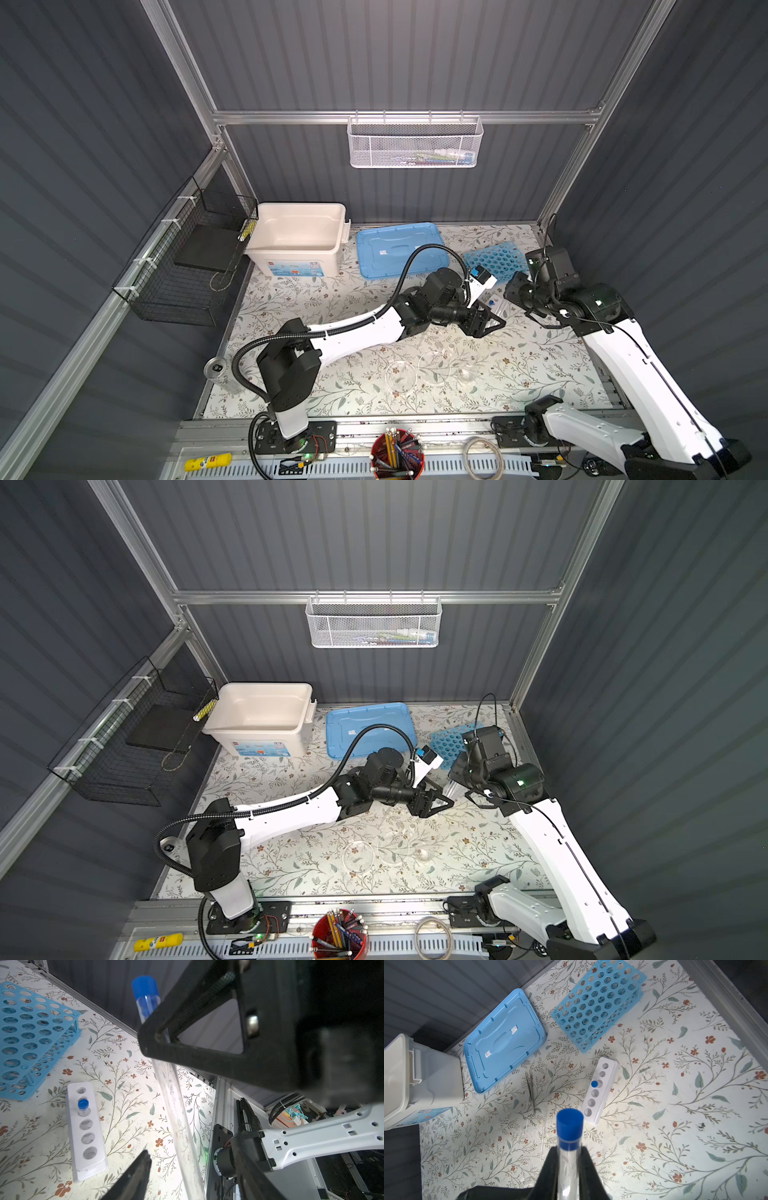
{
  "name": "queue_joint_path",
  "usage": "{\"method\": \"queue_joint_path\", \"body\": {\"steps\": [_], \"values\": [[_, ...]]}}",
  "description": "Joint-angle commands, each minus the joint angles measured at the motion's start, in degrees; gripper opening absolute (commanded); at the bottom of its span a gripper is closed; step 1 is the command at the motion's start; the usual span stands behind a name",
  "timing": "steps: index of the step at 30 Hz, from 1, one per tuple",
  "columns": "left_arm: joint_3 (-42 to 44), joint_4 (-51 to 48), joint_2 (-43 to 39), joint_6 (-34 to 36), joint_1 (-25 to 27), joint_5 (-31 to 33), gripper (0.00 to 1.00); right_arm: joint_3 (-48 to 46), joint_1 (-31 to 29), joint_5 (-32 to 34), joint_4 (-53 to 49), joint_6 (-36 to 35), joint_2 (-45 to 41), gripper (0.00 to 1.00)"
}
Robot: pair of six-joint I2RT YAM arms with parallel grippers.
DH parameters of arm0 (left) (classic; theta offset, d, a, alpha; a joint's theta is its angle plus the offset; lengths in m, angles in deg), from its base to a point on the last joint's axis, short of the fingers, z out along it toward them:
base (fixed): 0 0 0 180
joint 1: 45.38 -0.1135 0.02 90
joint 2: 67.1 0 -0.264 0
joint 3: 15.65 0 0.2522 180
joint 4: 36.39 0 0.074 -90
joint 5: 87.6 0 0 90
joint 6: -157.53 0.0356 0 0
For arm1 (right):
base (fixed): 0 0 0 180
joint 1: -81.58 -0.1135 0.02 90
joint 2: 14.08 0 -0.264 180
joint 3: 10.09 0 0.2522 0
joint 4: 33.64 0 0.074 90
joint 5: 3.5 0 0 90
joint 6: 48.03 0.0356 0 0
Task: Organize the chemistry lab equipment
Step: 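Bring the long tube to the left gripper while the left gripper closes on it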
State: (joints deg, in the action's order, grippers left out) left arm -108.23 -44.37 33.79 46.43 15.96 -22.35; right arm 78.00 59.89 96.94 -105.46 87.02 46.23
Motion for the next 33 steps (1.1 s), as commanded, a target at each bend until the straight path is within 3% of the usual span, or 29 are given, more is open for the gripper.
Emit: {"method": "queue_joint_path", "body": {"steps": [1, 5, 20, 33], "values": [[-3.87, 1.59, 1.21, -0.77, -0.11, -1.39, 0.64, 0.47, -0.21, -0.94, 0.83, 0.95, -0.59, 0.08], [-5.18, 1.51, 2.43, -0.69, -0.26, -1.79, 0.61, -0.31, -0.28, -2.16, 2.01, 1.35, -1.15, 0.09], [-6.84, 1.16, 3.77, -0.69, -0.37, -2.49, 0.29, -0.63, -0.27, -2.96, 3.29, 0.95, -1.87, 0.10], [-7.40, 0.20, 4.14, 0.01, -0.43, -1.58, 0.22, -1.12, -0.27, -3.09, 3.75, 0.48, -2.39, 0.20]]}}
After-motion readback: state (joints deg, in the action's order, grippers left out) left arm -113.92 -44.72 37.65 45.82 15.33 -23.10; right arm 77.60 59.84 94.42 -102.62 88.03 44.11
